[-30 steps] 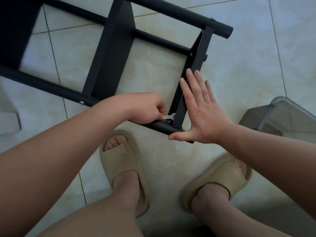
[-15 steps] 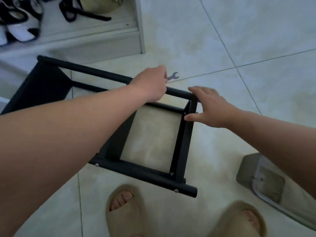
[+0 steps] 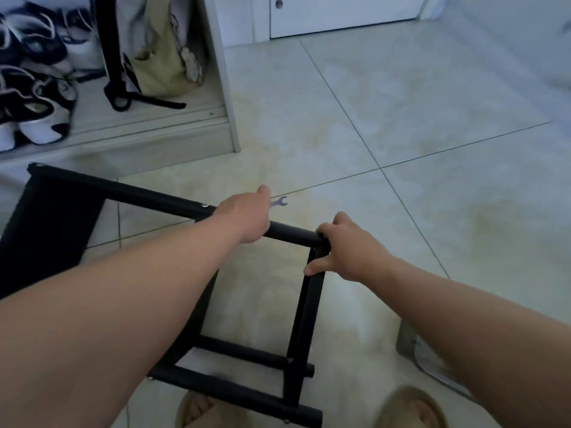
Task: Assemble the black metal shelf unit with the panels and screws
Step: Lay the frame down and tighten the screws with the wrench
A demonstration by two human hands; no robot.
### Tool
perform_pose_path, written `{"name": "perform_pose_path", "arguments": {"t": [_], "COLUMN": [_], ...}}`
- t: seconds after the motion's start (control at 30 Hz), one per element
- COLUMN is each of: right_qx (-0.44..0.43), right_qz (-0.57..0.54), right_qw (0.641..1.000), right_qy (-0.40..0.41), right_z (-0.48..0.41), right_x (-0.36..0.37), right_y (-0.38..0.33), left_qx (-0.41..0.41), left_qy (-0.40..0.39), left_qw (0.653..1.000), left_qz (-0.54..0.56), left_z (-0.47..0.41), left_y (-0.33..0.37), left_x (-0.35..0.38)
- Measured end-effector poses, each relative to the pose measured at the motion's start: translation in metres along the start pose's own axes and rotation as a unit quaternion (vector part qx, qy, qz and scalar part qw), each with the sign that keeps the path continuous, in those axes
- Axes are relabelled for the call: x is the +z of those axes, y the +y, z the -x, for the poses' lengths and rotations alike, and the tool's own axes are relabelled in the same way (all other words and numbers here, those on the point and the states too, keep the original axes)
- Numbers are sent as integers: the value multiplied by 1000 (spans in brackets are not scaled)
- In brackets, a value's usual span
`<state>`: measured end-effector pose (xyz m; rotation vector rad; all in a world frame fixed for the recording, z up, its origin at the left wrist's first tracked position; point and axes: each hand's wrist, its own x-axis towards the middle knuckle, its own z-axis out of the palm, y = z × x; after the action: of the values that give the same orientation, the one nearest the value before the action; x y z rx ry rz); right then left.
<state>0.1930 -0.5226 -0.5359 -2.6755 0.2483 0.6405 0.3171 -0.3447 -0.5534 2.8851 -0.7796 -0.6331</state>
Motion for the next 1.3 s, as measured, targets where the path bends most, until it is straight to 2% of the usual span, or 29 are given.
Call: {"name": "perform_pose_path", "arguments": {"t": [0.17, 0.37, 0.57, 0.83, 1.03, 1.2, 1.3], "right_qx": [-32, -57, -62, -26, -10, -7, -8], "right_qz": [21, 25, 89, 58, 18, 174, 191], "right_qw": [997, 992, 982, 992, 1000, 982, 981], "right_qy": [66, 114, 154, 108, 13, 76, 34], "right_z": [94, 189, 247, 295, 314, 318, 307], "right_x": [-7, 20, 74, 119, 112, 105, 102], "right_y": [-22, -33, -29, -27, -35, -34, -28], "left_qx": [-5, -24, -57, -49, -71, -80, -82], "left_qy": [3, -65, -1, 30, -25, -67, -76], "left_qw": [1000, 997, 995, 997, 995, 992, 991], "left_qz": [8, 32, 84, 56, 72, 74, 72], "left_z": [86, 183, 254, 305, 325, 331, 332], "left_y": [25, 50, 65, 78, 76, 77, 77], "left_x": [-35, -27, 30, 84, 87, 83, 82]}}
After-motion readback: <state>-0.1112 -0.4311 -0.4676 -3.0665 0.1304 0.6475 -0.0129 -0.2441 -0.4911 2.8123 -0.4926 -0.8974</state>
